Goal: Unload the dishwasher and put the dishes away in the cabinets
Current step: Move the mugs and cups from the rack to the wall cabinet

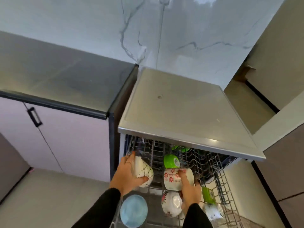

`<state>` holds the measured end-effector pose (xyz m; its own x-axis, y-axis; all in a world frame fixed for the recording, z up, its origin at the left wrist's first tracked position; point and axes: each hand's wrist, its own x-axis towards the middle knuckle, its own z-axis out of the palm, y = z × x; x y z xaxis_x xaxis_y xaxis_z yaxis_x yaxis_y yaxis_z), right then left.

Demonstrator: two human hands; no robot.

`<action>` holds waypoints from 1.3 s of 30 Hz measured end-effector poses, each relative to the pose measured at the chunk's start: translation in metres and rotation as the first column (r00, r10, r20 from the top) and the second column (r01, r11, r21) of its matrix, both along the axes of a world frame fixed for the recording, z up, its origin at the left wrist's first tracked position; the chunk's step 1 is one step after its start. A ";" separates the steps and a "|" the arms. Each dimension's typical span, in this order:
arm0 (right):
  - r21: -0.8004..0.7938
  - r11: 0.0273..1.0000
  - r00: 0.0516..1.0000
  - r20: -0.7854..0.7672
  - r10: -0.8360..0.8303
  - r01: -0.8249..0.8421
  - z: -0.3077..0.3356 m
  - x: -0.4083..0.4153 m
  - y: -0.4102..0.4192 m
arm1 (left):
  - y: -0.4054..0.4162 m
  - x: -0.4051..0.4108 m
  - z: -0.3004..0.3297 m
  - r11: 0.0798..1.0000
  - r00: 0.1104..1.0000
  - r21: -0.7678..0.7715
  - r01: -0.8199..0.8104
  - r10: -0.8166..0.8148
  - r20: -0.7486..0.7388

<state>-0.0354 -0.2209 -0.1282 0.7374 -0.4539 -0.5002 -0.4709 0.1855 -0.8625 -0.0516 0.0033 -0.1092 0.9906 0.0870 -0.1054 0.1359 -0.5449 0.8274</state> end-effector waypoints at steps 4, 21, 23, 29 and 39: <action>0.044 0.999 1.000 0.010 -0.004 0.003 0.038 -0.051 0.045 | 0.038 -0.057 0.042 0.973 0.991 -0.190 -0.131 0.128 -0.027; 0.468 0.881 0.982 0.189 -0.028 -0.065 0.168 -0.184 0.240 | 0.243 -0.208 0.165 0.558 0.908 -0.735 -0.386 0.370 -0.197; 0.467 0.879 0.980 0.200 0.000 -0.096 0.174 -0.184 0.260 | 0.253 -0.214 0.174 0.493 0.904 -0.783 -0.380 0.375 -0.204; 0.528 0.837 0.969 0.247 0.011 -0.144 0.186 -0.173 0.314 | 0.297 -0.212 0.189 0.307 0.890 -0.885 -0.349 0.404 -0.210; 0.556 0.711 0.851 0.514 0.112 -0.430 0.253 -0.055 0.409 | 0.387 -0.106 0.285 0.168 0.888 -0.979 -0.115 0.459 -0.026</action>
<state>-0.0909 0.1879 0.1252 0.9739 0.1068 -0.2004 -0.2188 0.6775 -0.7023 -0.1578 0.3905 0.1763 0.9167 0.3772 -0.1320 -0.1845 0.6924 0.6975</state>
